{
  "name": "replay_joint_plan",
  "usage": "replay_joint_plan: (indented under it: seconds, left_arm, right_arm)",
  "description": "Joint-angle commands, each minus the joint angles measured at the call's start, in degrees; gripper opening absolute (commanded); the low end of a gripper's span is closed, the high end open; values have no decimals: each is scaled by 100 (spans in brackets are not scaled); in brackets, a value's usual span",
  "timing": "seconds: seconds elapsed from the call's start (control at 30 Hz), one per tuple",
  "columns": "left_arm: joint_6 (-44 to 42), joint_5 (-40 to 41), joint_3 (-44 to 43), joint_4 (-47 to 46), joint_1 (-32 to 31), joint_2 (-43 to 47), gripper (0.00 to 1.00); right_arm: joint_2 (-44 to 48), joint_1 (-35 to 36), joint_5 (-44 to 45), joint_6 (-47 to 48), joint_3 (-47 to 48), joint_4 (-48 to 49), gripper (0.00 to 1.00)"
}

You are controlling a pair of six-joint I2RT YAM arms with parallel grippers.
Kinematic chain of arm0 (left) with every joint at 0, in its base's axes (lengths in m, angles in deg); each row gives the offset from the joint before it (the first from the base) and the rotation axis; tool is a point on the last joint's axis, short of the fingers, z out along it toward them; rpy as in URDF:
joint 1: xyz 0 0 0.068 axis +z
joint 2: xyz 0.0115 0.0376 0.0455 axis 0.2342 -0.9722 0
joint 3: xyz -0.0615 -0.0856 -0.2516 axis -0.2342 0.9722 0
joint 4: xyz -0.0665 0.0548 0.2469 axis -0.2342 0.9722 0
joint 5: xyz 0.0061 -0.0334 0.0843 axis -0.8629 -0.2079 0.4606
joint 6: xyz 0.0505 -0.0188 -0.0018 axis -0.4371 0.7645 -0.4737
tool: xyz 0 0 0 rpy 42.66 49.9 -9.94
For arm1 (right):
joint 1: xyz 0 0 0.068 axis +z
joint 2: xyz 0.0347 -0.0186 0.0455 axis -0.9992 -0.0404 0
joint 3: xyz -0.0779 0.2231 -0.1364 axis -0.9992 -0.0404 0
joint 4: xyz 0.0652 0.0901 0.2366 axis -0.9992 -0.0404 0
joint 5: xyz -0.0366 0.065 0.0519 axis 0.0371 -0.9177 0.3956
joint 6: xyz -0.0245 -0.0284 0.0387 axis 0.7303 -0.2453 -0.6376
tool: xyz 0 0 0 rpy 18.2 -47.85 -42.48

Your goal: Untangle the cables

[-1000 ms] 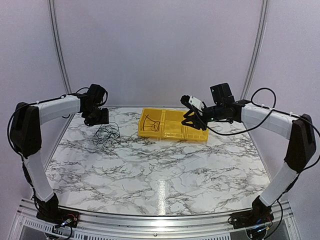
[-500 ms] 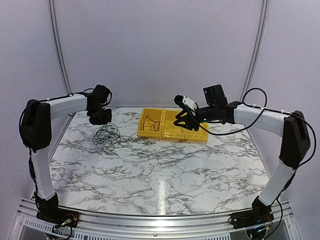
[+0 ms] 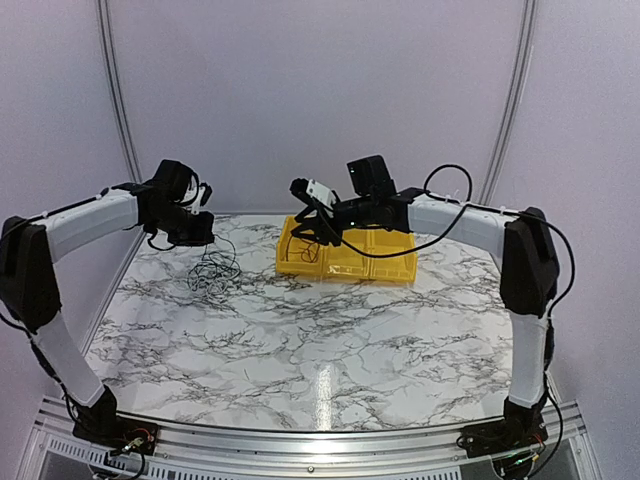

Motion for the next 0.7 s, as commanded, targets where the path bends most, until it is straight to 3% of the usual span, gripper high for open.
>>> replay_joint_plan:
  seconds: [0.0,0.23,0.43,0.6,0.67]
  left_arm:
    - [-287,-1111,489,-413,6,850,0]
    - [-91,-1697,1143,-715,6,1392,0]
    - [61,-2000,1366,-807,8,1671,0]
    - [150,-2117,1516,-852,6,1820,0]
    - [172,-2123,1569,-873,7,1872,0]
  right_arm:
    - [-897,353,-39,-78,1055,80,42]
    - [-2132,801,248,-383,2497,415,53]
    - [-2638,1052,404,-659,2830,891,58]
    - [-2923,1173,824,-950,2925,1177,47]
    - [-3007,1203,1071,-1102,2998,1461,35]
